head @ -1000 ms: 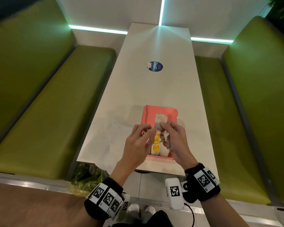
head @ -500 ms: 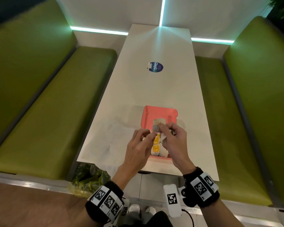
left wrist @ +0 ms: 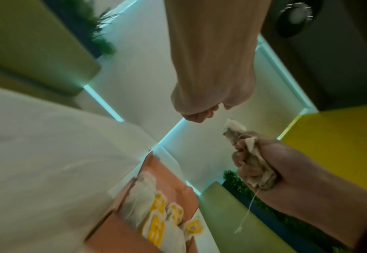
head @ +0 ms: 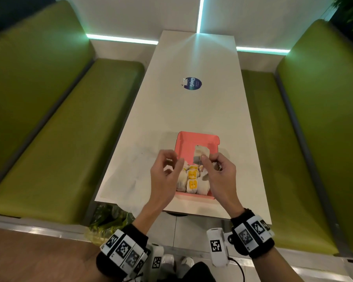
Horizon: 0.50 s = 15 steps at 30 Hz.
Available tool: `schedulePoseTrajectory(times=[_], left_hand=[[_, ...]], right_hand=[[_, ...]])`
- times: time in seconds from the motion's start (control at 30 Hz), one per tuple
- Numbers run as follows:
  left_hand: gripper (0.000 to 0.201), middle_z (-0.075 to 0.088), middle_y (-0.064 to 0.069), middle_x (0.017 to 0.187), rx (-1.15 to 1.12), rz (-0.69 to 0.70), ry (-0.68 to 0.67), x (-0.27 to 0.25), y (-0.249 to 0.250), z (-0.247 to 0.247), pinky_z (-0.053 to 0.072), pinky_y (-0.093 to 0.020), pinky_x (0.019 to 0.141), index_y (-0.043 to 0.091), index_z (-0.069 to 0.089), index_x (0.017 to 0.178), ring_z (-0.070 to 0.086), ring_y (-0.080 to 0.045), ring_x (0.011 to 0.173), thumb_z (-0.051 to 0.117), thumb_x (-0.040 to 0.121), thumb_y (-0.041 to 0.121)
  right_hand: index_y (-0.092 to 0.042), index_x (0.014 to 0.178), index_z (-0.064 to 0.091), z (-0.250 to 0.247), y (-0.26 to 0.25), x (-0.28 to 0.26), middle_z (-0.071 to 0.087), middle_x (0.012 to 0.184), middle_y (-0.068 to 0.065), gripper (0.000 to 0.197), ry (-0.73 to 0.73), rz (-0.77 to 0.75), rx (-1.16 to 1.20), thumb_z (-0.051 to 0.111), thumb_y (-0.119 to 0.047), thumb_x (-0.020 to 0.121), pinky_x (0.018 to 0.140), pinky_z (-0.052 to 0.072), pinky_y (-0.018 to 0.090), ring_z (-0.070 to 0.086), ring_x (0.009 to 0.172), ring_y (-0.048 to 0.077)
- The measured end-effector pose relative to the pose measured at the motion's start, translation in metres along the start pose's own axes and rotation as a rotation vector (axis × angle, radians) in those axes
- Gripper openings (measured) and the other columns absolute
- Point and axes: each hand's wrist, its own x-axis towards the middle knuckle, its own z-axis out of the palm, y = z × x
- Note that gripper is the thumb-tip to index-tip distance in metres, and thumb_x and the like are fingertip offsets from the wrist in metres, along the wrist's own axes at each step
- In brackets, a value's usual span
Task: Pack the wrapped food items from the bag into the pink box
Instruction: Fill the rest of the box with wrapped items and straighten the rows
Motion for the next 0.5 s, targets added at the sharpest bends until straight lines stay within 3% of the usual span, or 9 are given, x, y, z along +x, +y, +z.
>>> schedulePoseTrajectory(times=[0.07,0.1,0.17,0.27,0.37,0.5], left_hand=[[0.009,0.064,0.008,0.083,0.039,0.028,-0.073,0.000,0.017,0.008,0.053,-0.042,0.066,0.024,0.061,0.091,0.061,-0.011,0.077,0.059,0.094,0.033],[0.015,0.067,0.009,0.083,0.045,0.017,-0.109,0.000,0.024,0.012,0.053,-0.041,0.067,0.024,0.063,0.089,0.063,-0.010,0.077,0.056,0.096,0.036],[0.025,0.069,0.006,0.081,0.031,-0.037,-0.135,0.002,0.033,0.020,0.051,-0.037,0.071,0.018,0.067,0.085,0.064,-0.009,0.077,0.055,0.098,0.035],[0.026,0.067,0.000,0.076,0.074,-0.090,-0.108,0.008,0.036,0.026,0.048,-0.024,0.067,0.011,0.064,0.079,0.059,-0.006,0.069,0.064,0.096,0.031],[0.015,0.065,0.006,0.075,0.191,-0.074,-0.121,0.010,0.032,0.025,0.045,-0.018,0.064,0.015,0.062,0.078,0.056,-0.005,0.067,0.067,0.092,0.017],[0.016,0.064,0.006,0.077,0.245,-0.029,-0.163,0.009,0.026,0.020,0.046,-0.022,0.063,0.016,0.060,0.081,0.057,-0.012,0.073,0.063,0.096,0.021]], right_hand=[[-0.019,0.079,0.066,0.001,0.002,-0.001,0.060,0.066,-0.001,0.015,0.022,-0.063,-0.084,0.068,-0.021,0.093,0.050,0.054,0.049,0.052,0.057,0.026],[-0.021,0.080,0.066,0.003,0.003,-0.001,0.057,0.062,-0.007,0.014,0.025,-0.114,-0.140,0.067,-0.025,0.094,0.051,0.053,0.050,0.055,0.054,0.019],[-0.023,0.084,0.064,0.005,0.007,-0.004,0.057,0.062,-0.011,0.016,0.017,-0.318,-0.303,0.063,-0.032,0.096,0.052,0.051,0.045,0.058,0.056,0.017],[-0.011,0.083,0.066,0.005,0.014,-0.006,0.061,0.070,-0.004,0.025,0.060,-0.632,-0.601,0.057,-0.028,0.099,0.053,0.043,0.029,0.052,0.065,0.014],[-0.009,0.086,0.069,0.003,0.022,-0.005,0.065,0.074,0.000,0.018,0.071,-0.712,-0.734,0.062,-0.021,0.096,0.048,0.045,0.034,0.055,0.066,0.020],[-0.007,0.094,0.072,0.001,0.028,-0.009,0.063,0.073,0.001,0.016,-0.001,-0.757,-0.764,0.063,-0.021,0.095,0.046,0.046,0.037,0.056,0.065,0.023]])
